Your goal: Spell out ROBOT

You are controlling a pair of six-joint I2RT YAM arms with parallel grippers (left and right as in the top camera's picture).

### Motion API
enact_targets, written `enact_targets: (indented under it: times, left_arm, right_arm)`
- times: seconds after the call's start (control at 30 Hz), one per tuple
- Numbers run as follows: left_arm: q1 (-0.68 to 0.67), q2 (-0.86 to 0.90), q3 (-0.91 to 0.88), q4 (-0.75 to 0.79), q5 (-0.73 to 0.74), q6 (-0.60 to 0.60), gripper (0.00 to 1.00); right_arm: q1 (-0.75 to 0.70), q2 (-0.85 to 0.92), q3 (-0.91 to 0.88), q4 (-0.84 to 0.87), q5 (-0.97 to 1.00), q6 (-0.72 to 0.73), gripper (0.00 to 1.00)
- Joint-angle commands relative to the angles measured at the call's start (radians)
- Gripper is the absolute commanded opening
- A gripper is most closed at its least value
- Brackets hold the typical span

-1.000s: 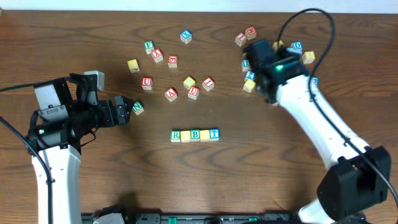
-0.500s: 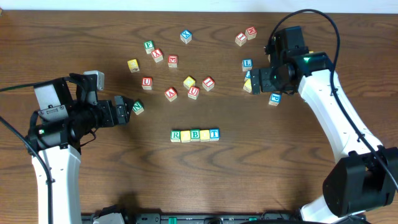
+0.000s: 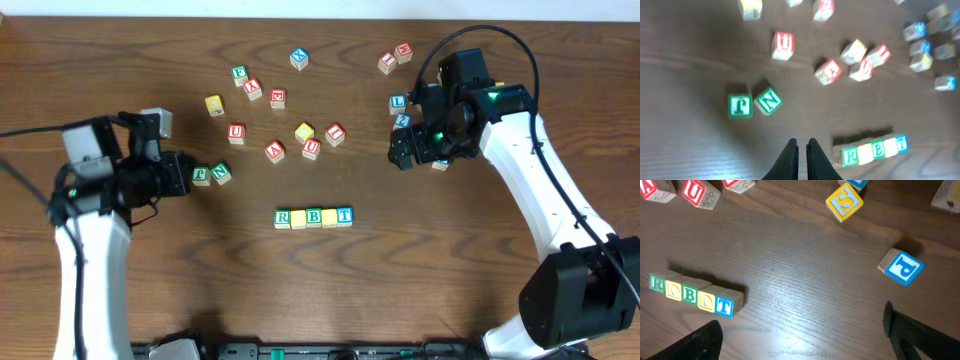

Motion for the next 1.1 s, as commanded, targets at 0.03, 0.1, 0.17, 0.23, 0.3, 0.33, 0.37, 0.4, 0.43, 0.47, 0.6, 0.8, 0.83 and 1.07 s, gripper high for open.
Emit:
enact_targets:
  times: [0.03, 0.1, 0.17, 0.23, 0.3, 0.33, 0.37, 0.4, 0.43, 0.47, 0.6, 0.8, 0.83, 1.07]
  left_arm:
    - [-0.087, 0.197, 0.009, 0.01, -0.086, -0.001, 0.07]
    - [-0.141, 0.269, 0.009, 0.027, -0.103, 0.003, 0.07]
    - [-0.216, 0.307, 0.009, 0.042, -0.109, 0.043, 0.08]
    - [-0.27, 0.307, 0.009, 0.017, -0.159, 0.055, 0.08]
    - [-0.319, 0.307, 0.008, -0.016, -0.218, 0.055, 0.07]
    - [-0.338, 0.307, 0.008, -0.028, -0.237, 0.055, 0.08]
    - [-0.358, 0.307, 0.004, -0.032, -0.266, 0.051, 0.07]
    - [-0.369, 0.307, -0.003, -0.031, -0.28, 0.05, 0.07]
    - [-0.372, 0.307, -0.011, -0.029, -0.281, 0.045, 0.07]
    - [-0.372, 0.307, -0.02, -0.026, -0.288, 0.023, 0.08]
    - [-0.374, 0.307, -0.069, 0.004, -0.328, -0.066, 0.07]
    - [-0.435, 0.307, -0.116, 0.014, -0.356, -0.2, 0.07]
    - [-0.448, 0.307, -0.12, 0.014, -0.364, -0.217, 0.08]
    - [-0.556, 0.307, -0.123, 0.021, -0.388, -0.261, 0.07]
  right_arm:
    - [-0.002, -0.026, 0.014, 0.0, -0.013, 0.059, 0.99]
    - [-0.002, -0.026, 0.014, 0.0, -0.013, 0.06, 0.99]
    - [-0.002, -0.026, 0.014, 0.003, -0.013, 0.075, 0.99]
    - [-0.002, -0.026, 0.014, 0.003, -0.013, 0.076, 0.99]
    - [-0.002, -0.026, 0.014, 0.003, -0.013, 0.092, 0.99]
    - [-0.002, -0.026, 0.014, 0.003, -0.013, 0.097, 0.99]
    - [-0.002, -0.026, 0.014, 0.003, -0.013, 0.097, 0.99]
    - [-0.002, -0.026, 0.014, 0.002, -0.013, 0.097, 0.99]
    - [-0.002, -0.026, 0.014, 0.0, -0.013, 0.097, 0.99]
    - [-0.002, -0.026, 0.014, -0.001, -0.013, 0.097, 0.99]
    - [-0.002, -0.026, 0.014, 0.0, -0.013, 0.097, 0.99]
    - [-0.002, -0.026, 0.014, 0.007, -0.013, 0.097, 0.99]
    - [-0.001, -0.026, 0.014, 0.007, -0.013, 0.097, 0.99]
    - [-0.001, -0.026, 0.014, 0.002, -0.013, 0.097, 0.99]
